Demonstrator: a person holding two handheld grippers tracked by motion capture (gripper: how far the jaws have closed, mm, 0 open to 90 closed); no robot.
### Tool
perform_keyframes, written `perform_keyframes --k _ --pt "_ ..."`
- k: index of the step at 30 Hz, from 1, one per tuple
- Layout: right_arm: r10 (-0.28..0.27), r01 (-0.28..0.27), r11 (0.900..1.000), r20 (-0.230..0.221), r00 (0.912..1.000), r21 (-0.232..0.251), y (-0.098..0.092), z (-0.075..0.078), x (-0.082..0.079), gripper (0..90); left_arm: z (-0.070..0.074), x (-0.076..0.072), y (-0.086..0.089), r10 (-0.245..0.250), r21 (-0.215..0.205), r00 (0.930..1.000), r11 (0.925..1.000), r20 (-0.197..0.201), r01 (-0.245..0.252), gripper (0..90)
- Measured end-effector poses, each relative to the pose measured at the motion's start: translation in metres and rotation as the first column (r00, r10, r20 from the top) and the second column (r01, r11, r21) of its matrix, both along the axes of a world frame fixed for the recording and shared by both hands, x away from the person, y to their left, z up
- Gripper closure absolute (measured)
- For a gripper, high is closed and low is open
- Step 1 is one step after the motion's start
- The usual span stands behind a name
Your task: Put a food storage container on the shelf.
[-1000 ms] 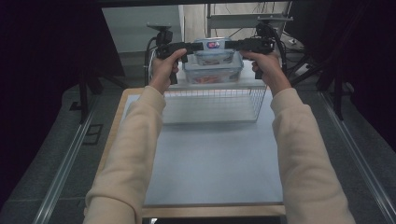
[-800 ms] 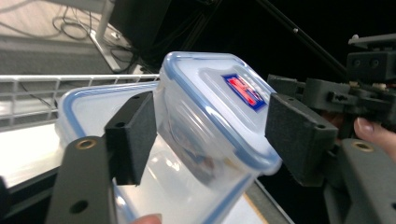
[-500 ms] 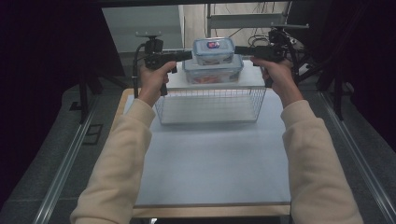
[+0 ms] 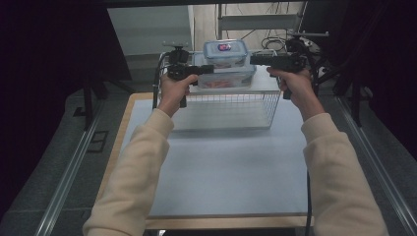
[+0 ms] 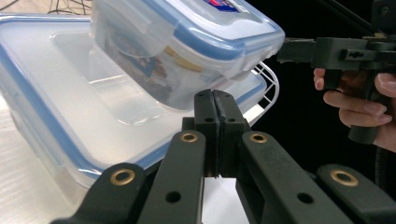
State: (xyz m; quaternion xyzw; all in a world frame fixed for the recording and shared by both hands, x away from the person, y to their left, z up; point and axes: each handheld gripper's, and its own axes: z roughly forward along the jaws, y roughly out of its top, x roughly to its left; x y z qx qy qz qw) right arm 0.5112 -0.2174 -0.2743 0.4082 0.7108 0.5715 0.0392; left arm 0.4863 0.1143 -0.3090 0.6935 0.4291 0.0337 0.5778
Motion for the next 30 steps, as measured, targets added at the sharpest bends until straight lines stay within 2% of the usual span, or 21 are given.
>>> perform_keyframes --k 5,12,18,30 --pt "-0.002 0.002 1.000 0.010 1.0000 0.009 -0.003 -0.004 0.002 43.3 -0.001 0.002 0.004 0.008 -0.006 0.9999 0.9999 -0.008 -0.008 89.7" --pt "0.004 -0.004 1.000 0.005 1.0000 -0.003 -0.001 -0.007 0.001 42.9 -0.001 0.000 0.007 0.003 -0.013 0.9999 0.9999 -0.010 -0.004 89.7" --pt "0.020 -0.020 1.000 0.014 0.9997 -0.003 0.001 -0.006 -0.004 42.2 -0.001 -0.007 0.014 0.006 0.006 1.0000 1.0000 -0.002 -0.006 89.7" --pt "0.054 -0.054 0.999 0.018 0.9984 -0.003 0.000 -0.018 -0.015 41.1 -0.006 -0.024 0.029 0.012 0.000 0.9999 0.9999 -0.005 -0.012 89.7"
